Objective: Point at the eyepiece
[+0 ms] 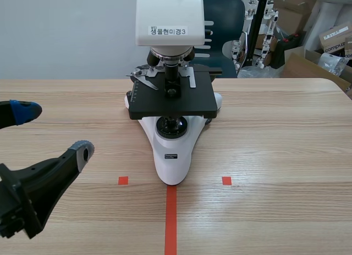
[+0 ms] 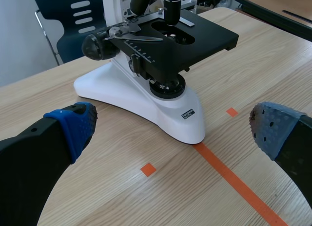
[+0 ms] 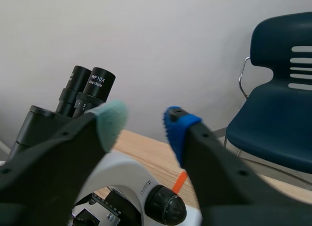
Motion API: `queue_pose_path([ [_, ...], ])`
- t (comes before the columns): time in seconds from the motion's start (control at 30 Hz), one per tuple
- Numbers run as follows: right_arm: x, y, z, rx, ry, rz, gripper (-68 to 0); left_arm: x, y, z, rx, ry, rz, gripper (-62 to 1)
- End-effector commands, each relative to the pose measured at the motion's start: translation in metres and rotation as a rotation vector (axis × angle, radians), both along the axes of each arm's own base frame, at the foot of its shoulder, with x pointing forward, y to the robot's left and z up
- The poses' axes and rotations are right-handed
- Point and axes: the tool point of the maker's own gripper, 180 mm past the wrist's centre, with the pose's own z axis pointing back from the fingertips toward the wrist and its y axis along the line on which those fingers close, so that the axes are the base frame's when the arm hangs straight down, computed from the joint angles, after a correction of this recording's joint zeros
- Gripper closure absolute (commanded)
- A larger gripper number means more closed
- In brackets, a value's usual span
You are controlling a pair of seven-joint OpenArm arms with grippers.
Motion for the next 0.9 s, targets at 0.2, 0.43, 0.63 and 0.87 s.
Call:
queue_pose_path([
  [0.2,0.0,-0.006,0.031,0.034,-0.086,-0.016,-0.7,0.001,-0.004,0.011,-0.032,-0.028,0.001,-62.3],
  [0.43,0.0,0.001,0.024,0.023,-0.058,0.003,-0.7,0.001,-0.004,0.011,-0.032,-0.028,0.001,-62.3],
  [0.63,-0.001,0.007,0.016,0.012,-0.026,0.021,-0.7,0.001,-0.004,0.011,-0.032,-0.028,0.001,-62.3],
  [0.87,-0.001,0.007,0.015,0.009,-0.021,0.023,-0.7,0.001,-0.004,0.011,-0.032,-0.028,0.001,-62.3],
])
